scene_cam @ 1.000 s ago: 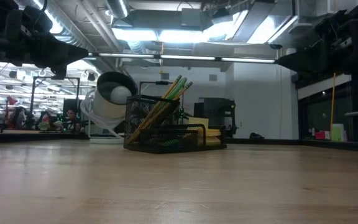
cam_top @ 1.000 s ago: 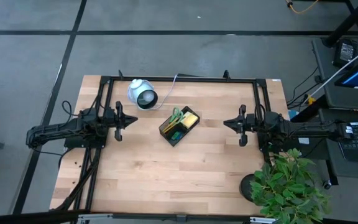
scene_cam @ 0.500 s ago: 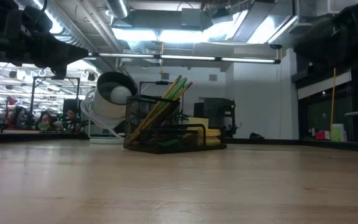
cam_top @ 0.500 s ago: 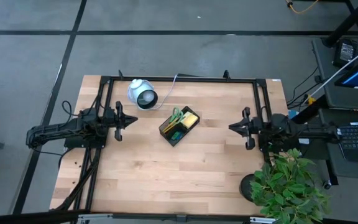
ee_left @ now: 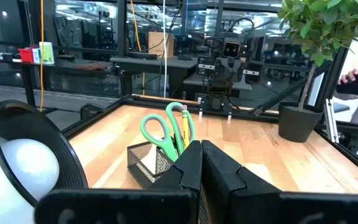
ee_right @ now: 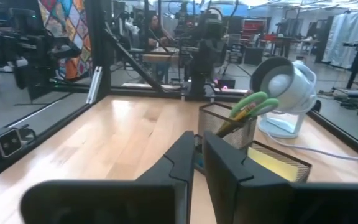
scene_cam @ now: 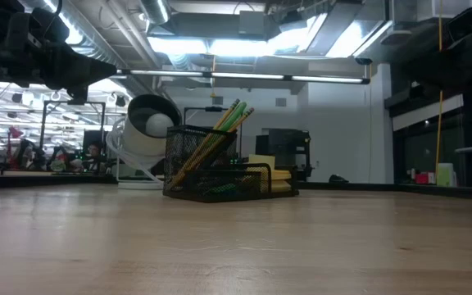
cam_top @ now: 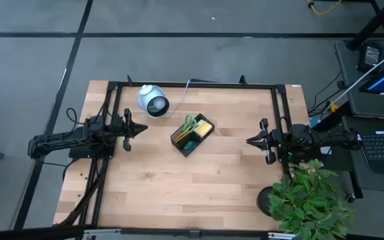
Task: Pick and place office supplies into organizer
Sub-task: Return to Home Position
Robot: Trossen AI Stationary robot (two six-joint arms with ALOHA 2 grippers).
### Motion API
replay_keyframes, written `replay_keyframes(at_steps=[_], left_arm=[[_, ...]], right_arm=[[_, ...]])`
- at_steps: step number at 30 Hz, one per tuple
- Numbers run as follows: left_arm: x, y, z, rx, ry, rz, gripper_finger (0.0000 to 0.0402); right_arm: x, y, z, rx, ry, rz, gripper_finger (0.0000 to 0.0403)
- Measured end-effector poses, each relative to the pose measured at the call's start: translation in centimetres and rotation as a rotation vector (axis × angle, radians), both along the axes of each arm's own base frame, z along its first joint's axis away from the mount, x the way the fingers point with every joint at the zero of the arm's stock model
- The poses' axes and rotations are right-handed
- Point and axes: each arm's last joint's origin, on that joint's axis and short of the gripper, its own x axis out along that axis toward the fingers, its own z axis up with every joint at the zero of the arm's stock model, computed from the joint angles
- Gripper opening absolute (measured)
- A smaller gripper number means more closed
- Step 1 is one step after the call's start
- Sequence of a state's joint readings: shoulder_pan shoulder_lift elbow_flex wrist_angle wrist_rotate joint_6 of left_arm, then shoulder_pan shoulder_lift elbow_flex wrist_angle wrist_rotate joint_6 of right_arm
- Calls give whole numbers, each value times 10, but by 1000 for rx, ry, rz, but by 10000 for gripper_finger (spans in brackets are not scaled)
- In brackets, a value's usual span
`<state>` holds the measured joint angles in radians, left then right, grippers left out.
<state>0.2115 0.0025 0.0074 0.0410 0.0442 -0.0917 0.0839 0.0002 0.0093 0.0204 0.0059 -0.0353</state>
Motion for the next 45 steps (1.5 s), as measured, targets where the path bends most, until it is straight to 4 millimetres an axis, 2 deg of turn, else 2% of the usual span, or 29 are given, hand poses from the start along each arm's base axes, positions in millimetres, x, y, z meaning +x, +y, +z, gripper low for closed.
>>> replay_keyframes(at_steps=[8, 45], left_arm=[[0, 0, 0, 0, 0, 0, 2], [0, 0, 0, 0, 0, 0, 2]], right_arm=[[0, 1, 0, 58, 3, 14, 38], [0, 1, 0, 54, 3, 13, 38]])
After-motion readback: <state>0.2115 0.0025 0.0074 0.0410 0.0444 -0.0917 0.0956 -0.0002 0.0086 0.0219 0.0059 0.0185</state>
